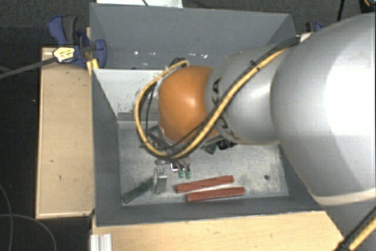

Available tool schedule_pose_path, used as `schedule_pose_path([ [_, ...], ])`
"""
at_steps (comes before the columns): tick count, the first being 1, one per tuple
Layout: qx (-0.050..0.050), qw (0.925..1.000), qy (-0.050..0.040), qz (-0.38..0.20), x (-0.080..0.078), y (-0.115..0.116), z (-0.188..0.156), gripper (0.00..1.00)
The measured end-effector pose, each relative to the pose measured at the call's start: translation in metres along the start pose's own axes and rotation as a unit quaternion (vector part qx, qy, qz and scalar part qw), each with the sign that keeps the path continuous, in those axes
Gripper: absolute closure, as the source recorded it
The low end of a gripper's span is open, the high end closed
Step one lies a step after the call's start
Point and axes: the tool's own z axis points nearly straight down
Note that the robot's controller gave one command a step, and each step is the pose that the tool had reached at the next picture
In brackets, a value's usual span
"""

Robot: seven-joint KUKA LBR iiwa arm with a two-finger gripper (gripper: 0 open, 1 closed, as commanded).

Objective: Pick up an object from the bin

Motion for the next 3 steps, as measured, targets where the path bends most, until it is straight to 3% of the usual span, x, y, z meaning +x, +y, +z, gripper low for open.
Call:
schedule_pose_path([
  [1, -0.001, 0.9976, -0.0027, -0.070, 0.015, -0.007, 0.034, 0.00],
  [2, -0.001, 0.9978, -0.0037, -0.066, 0.015, -0.007, 0.033, 1.00],
  [3, -0.003, 0.9988, -0.0095, -0.048, -0.005, -0.009, -0.143, 1.00],
])
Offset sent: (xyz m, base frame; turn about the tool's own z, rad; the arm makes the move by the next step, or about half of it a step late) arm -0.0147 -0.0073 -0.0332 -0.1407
